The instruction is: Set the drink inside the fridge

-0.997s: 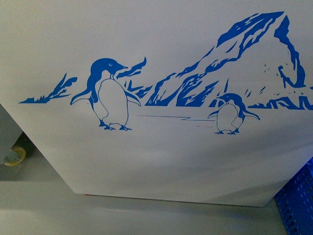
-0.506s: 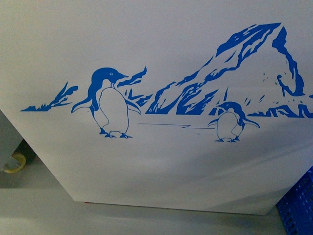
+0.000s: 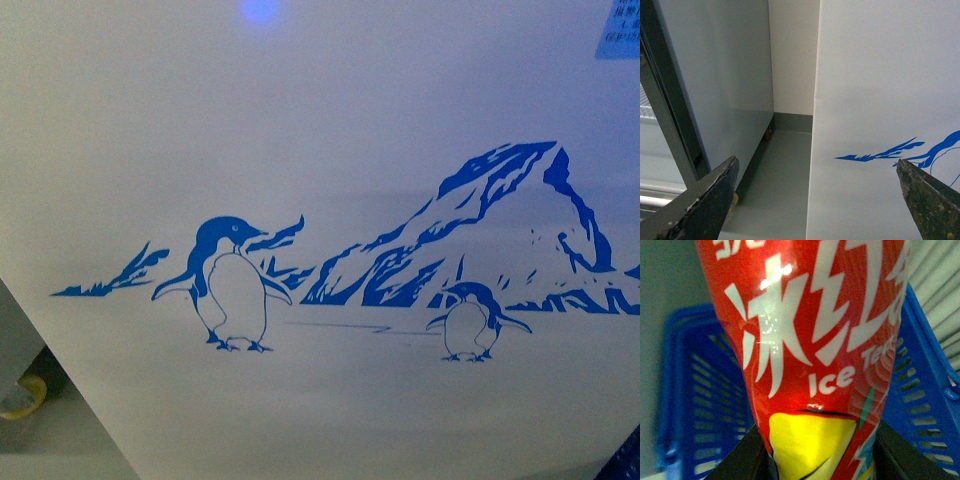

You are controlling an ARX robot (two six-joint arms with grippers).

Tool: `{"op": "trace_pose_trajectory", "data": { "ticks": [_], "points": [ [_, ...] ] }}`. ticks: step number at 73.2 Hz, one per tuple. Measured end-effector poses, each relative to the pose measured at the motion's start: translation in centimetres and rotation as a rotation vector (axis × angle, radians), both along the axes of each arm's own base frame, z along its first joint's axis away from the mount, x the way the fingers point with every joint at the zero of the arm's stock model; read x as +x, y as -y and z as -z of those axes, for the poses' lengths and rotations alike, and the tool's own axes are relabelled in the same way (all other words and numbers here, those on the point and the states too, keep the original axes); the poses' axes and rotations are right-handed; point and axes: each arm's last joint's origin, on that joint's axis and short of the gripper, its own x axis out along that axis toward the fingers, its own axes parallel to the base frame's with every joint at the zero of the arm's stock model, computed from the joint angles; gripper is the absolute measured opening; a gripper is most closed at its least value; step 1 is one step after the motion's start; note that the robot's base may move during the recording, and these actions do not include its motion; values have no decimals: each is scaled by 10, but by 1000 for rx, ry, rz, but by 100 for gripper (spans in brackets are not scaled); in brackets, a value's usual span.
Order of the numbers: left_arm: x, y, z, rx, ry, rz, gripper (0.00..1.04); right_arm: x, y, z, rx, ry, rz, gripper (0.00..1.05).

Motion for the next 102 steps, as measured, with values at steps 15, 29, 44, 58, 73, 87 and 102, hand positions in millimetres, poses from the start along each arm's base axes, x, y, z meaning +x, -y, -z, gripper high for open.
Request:
{"op": "trace_pose_trajectory", "data": {
  "ticks": [15, 29, 44, 58, 73, 87, 102],
  "points": [
    [0, 0, 0, 0, 0, 0, 97, -44, -26, -75, 40, 219, -19, 40],
    [0, 0, 0, 0, 0, 0, 97, -74, -50, -123, 64, 397, -48, 39],
    [0, 0, 0, 0, 0, 0, 97, -91, -77, -156, 63, 564, -66, 39],
    [0, 0, 0, 0, 0, 0, 97, -99, -108, -168, 75, 607, -83, 39],
    [0, 0, 0, 0, 0, 0, 97, -120, -136, -186, 36, 662, -115, 39],
    [0, 0, 0, 0, 0, 0, 97, -143, -159, -193, -77, 691, -102, 39],
    [0, 0, 0, 0, 0, 0, 97, -146, -165, -197, -127, 722, -122, 39]
  ]
}}
